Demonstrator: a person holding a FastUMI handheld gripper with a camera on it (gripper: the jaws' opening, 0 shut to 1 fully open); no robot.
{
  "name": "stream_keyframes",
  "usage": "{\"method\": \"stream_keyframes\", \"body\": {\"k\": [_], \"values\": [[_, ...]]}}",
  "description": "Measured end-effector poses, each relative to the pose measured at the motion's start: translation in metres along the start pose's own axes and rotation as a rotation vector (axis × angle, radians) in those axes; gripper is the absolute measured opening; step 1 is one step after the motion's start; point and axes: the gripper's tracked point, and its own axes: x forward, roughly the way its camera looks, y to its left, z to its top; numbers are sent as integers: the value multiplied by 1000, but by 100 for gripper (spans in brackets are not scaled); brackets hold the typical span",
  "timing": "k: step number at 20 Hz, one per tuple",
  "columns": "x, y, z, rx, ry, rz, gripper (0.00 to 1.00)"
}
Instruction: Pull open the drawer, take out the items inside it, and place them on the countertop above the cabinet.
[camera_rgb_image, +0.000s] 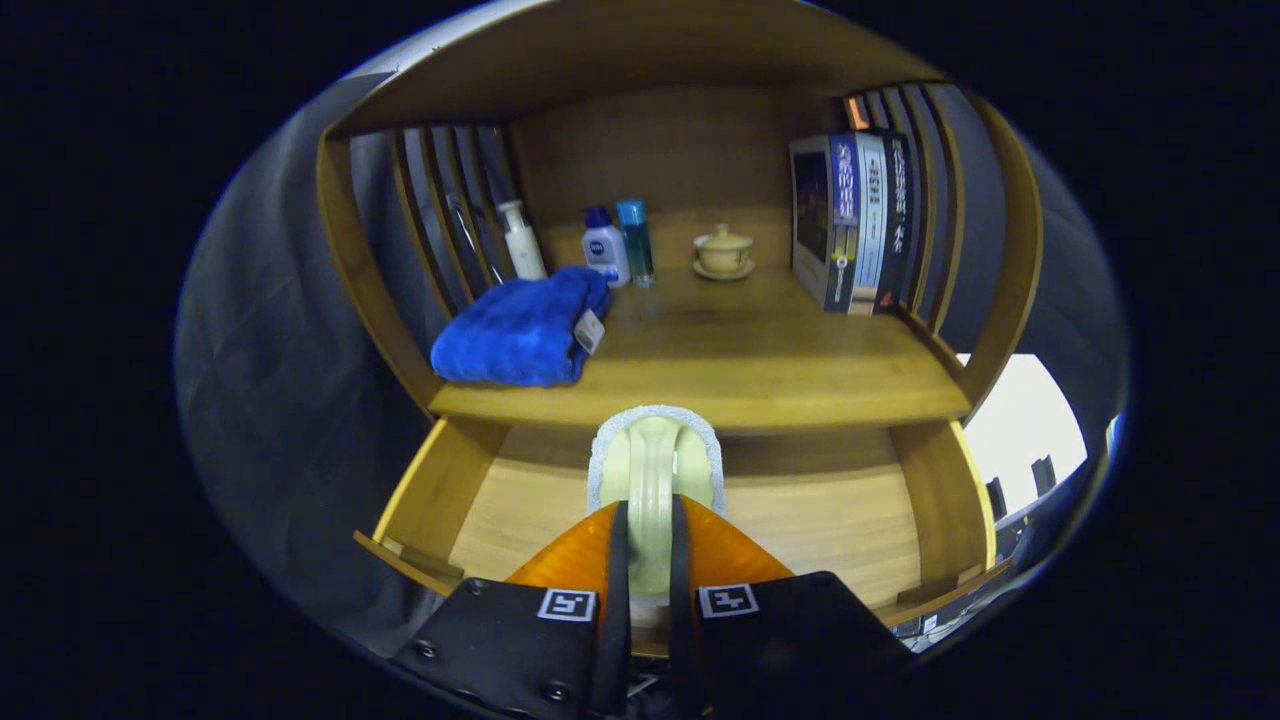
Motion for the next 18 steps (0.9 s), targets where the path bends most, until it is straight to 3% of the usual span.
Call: {"method": "stream_keyframes", "body": {"k": [4,8,12,15,18], "values": [[1,-7,52,-23,-74,-31,24],[37,-18,95,-28,-106,-77,24],[88,-22,101,-6,-8,-59,24],[118,-40,106,5,29,-99,24],[132,-41,98,15,91,-81,24]]}}
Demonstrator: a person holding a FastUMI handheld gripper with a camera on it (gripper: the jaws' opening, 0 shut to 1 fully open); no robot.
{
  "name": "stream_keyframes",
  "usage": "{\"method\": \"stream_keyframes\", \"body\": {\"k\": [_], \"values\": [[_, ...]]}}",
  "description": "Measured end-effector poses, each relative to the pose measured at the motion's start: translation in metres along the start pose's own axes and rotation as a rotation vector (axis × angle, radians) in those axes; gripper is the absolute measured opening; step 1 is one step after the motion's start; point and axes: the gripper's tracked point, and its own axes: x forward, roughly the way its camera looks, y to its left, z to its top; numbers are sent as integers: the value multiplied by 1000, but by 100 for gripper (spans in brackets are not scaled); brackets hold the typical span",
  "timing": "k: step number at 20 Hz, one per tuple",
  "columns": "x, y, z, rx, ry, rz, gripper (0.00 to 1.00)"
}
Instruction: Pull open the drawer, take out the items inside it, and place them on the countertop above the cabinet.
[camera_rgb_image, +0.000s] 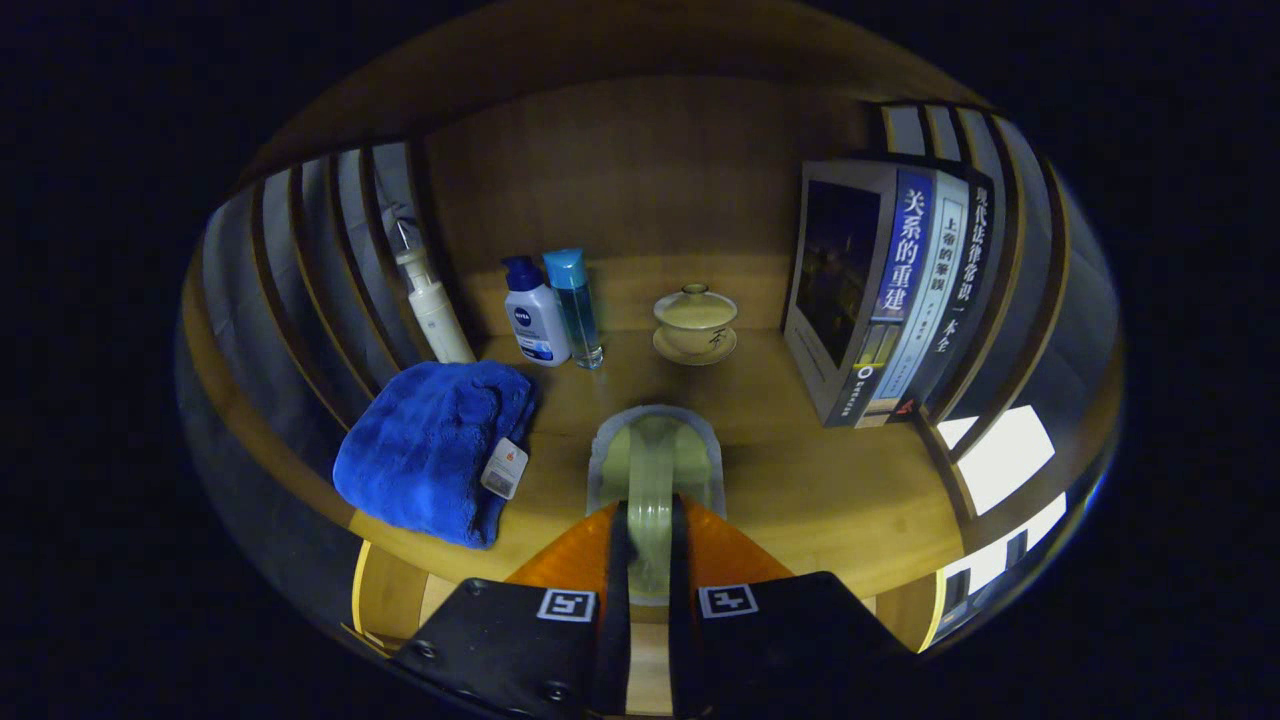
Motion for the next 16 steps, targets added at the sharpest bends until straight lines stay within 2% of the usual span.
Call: {"method": "stream_keyframes", "body": {"k": [8,11,16], "values": [[27,-14,-1,31,35,-39,26],[31,-19,2,38,17,-65,31],[32,-16,2,48,7,-51,41]]}}
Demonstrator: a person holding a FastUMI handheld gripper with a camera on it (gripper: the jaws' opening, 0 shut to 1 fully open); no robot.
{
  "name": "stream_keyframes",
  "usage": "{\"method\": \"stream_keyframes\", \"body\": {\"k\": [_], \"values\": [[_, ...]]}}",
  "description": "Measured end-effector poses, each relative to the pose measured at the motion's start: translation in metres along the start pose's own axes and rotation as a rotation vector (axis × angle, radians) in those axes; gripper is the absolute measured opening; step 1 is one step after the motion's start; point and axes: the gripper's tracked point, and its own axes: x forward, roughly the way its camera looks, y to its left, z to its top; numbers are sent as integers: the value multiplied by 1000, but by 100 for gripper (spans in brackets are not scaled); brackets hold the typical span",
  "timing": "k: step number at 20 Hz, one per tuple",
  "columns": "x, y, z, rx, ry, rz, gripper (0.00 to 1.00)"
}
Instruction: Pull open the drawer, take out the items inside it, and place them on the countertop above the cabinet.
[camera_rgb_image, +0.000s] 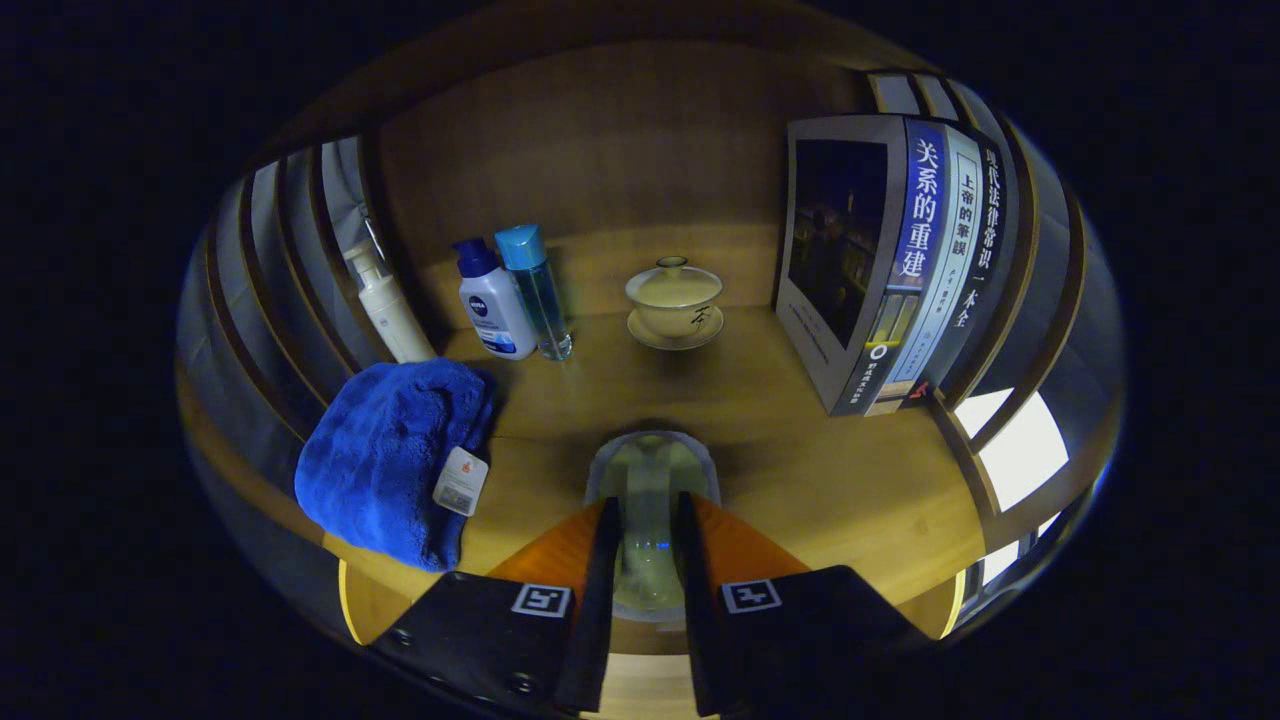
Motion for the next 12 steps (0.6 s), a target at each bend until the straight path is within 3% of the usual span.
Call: {"method": "stream_keyframes", "body": {"k": [5,12], "values": [[2,-4,-6,33,14,5,90],[-11,-3,4,61,-75,9,99]]}}
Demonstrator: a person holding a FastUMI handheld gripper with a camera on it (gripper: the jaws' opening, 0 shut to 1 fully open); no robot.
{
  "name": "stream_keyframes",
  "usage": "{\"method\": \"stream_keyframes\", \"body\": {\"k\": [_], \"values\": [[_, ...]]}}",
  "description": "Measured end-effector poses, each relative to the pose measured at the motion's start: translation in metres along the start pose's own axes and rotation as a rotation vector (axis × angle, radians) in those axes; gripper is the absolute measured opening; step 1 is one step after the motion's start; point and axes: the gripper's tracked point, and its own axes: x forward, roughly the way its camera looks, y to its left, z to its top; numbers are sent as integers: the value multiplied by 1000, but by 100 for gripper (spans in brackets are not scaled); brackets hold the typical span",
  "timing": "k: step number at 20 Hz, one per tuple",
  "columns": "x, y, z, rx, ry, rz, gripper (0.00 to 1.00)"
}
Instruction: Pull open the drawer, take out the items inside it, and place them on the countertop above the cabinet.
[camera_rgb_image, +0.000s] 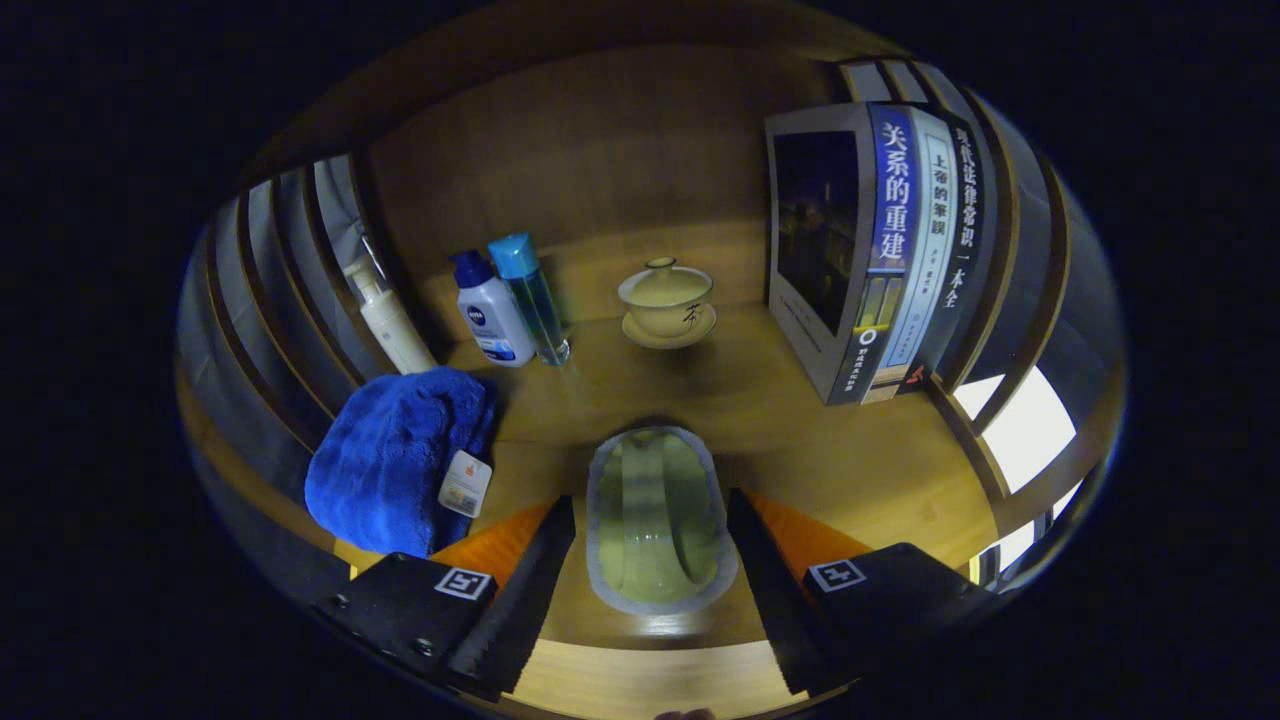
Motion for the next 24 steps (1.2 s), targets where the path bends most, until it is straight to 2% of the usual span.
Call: {"method": "stream_keyframes", "body": {"k": [4,13,17,20,24], "values": [[-26,15,3,46,-81,49,99],[-120,45,26,-63,-330,107,99],[-168,62,7,-80,-414,170,98],[-188,70,-16,-96,-423,203,98],[-201,71,-43,-121,-456,201,98]]}}
